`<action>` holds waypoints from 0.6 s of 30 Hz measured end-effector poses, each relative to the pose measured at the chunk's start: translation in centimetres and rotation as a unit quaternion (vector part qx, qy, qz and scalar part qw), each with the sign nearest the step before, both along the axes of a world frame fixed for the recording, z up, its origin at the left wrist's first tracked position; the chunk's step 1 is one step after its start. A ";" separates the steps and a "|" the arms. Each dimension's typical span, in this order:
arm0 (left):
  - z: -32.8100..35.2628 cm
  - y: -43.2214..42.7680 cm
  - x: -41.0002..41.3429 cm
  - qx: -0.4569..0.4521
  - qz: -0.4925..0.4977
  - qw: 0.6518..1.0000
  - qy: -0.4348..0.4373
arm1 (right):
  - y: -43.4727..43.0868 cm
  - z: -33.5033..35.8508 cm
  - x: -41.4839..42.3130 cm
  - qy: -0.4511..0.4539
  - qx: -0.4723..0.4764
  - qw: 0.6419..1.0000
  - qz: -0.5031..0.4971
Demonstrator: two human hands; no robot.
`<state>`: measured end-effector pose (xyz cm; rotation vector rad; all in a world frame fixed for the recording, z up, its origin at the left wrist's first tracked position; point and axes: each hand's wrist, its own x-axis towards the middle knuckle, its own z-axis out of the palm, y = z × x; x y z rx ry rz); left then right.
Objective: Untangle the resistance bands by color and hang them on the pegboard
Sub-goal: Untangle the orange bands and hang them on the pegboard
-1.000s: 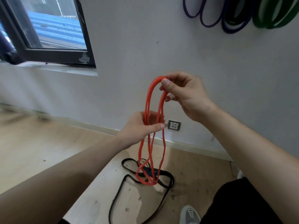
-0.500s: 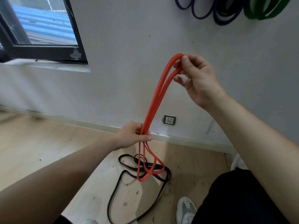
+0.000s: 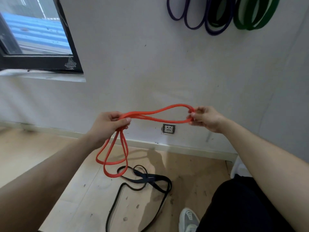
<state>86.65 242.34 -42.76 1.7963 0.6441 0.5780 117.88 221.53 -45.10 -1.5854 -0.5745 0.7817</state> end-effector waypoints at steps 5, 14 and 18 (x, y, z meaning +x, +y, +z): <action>2.3 0.1 -0.1 0.013 0.019 0.998 -0.052 | 1.1 -1.8 -2.0 -0.149 -0.260 0.927 0.227; 4.2 -1.9 0.5 0.106 -0.047 0.993 0.007 | 6.0 3.9 -10.5 -0.163 -0.055 0.937 0.305; 4.7 -2.3 0.3 0.113 -0.053 0.992 -0.011 | 7.3 5.4 -14.1 -0.206 0.028 0.937 0.280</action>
